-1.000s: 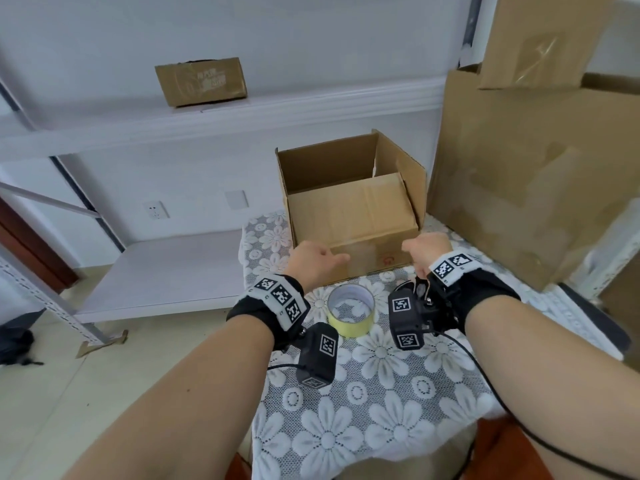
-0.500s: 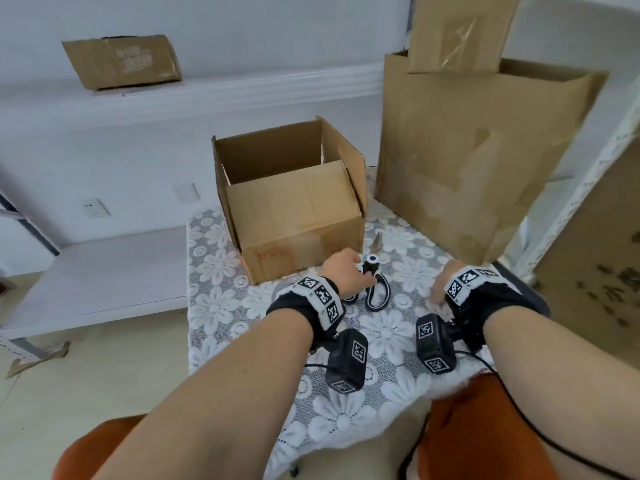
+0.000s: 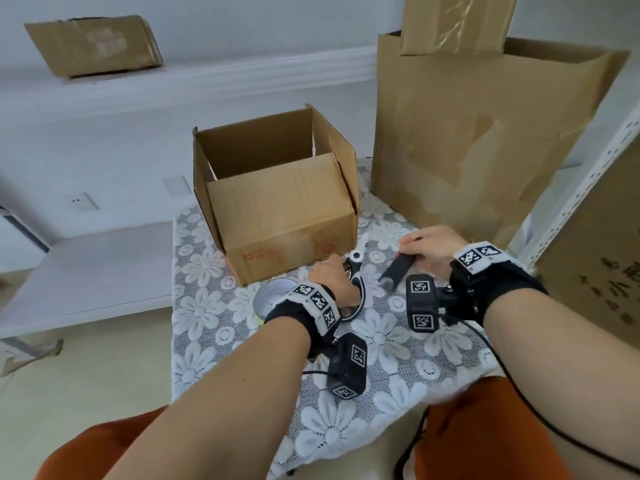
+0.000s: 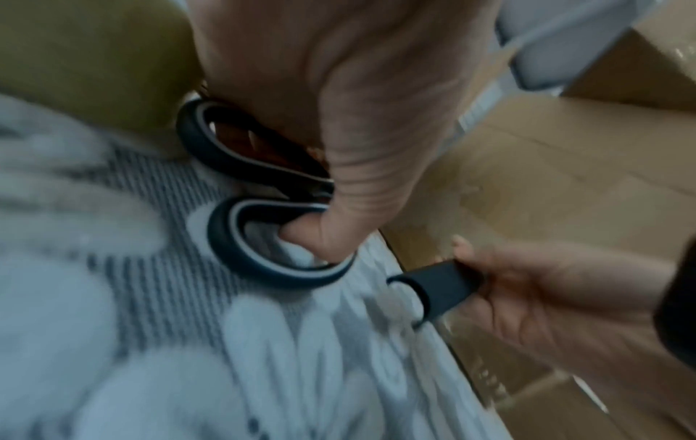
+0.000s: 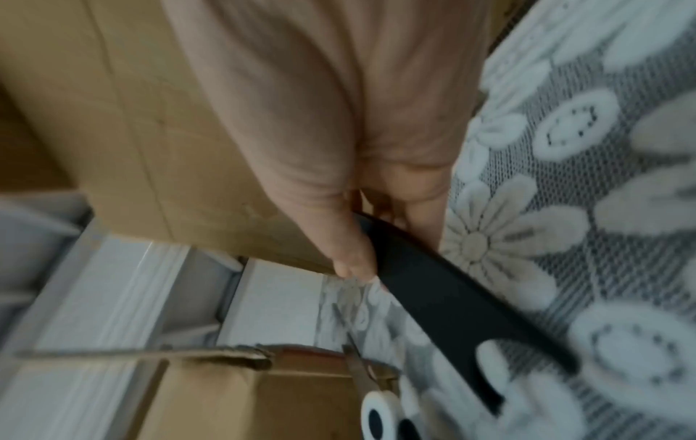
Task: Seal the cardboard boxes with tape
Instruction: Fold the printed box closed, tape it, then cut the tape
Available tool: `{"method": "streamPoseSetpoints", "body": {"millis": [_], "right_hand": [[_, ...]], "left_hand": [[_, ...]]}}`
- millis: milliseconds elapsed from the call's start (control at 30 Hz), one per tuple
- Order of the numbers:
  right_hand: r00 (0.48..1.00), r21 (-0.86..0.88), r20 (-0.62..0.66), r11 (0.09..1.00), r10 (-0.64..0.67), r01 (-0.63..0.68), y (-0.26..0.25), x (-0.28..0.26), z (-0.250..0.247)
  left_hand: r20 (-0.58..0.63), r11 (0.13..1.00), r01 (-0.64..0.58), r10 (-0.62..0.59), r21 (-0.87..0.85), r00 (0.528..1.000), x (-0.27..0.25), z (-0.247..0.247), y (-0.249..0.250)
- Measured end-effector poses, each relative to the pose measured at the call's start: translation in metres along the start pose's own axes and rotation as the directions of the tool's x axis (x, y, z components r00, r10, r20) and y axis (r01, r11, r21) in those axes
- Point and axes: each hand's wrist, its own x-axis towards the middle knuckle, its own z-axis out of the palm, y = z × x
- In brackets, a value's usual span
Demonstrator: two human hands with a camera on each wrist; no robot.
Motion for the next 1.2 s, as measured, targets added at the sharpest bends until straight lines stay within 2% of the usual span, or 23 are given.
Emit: {"method": "streamPoseSetpoints", "body": {"millis": [33,100,167,233,367,467,567,700,767,1000,1200], "right_hand": [[1.000,0.186,-0.012,0.983,-0.002,0.004,0.001,0.002,0.000],[0.998,0.500,-0.065,0.866,0.023,0.013,0.001,0.004,-0.001],[0.988,0.654,-0.146,0.755,0.058,0.053,0.002,0.012,0.000],[0.967,0.717,-0.228,0.691,0.114,0.088,0.002,0.023,0.002],[0.932,0.742,-0.326,0.654,0.157,0.149,0.004,0.038,0.010],[0.905,0.745,-0.388,0.637,0.175,0.196,0.001,0.038,0.015],[0.915,0.764,-0.373,0.610,0.153,0.210,-0.001,0.036,0.016],[0.926,0.664,-0.373,0.714,0.059,0.222,-0.005,0.030,0.021],[0.938,0.663,-0.345,0.712,0.017,0.231,-0.006,0.027,0.025],[0.907,0.693,-0.414,0.673,0.079,0.258,-0.007,0.029,0.024],[0.923,0.675,-0.382,0.695,0.041,0.248,-0.004,0.027,0.024]], "left_hand": [[0.022,0.999,-0.022,0.023,-0.037,0.999,0.000,-0.005,-0.004],[0.062,0.996,-0.072,0.076,-0.058,0.995,-0.002,-0.015,-0.011],[0.083,0.995,-0.091,0.094,-0.042,0.992,-0.004,-0.022,-0.016],[0.101,0.995,-0.095,0.096,-0.019,0.990,-0.007,-0.026,-0.017],[0.121,0.995,-0.094,0.088,0.040,0.989,-0.010,-0.026,-0.019],[0.084,0.992,-0.099,0.092,0.078,0.992,-0.009,-0.022,-0.022],[0.036,0.988,-0.101,0.098,0.118,0.995,-0.008,-0.018,-0.025],[-0.015,0.986,-0.105,0.107,0.129,0.994,-0.008,-0.016,-0.026],[-0.031,0.985,-0.103,0.108,0.135,0.994,-0.008,-0.016,-0.025],[-0.041,0.988,-0.069,0.075,0.135,0.996,-0.011,-0.017,-0.026],[-0.031,0.989,-0.058,0.063,0.137,0.998,-0.014,-0.015,-0.026]]}}
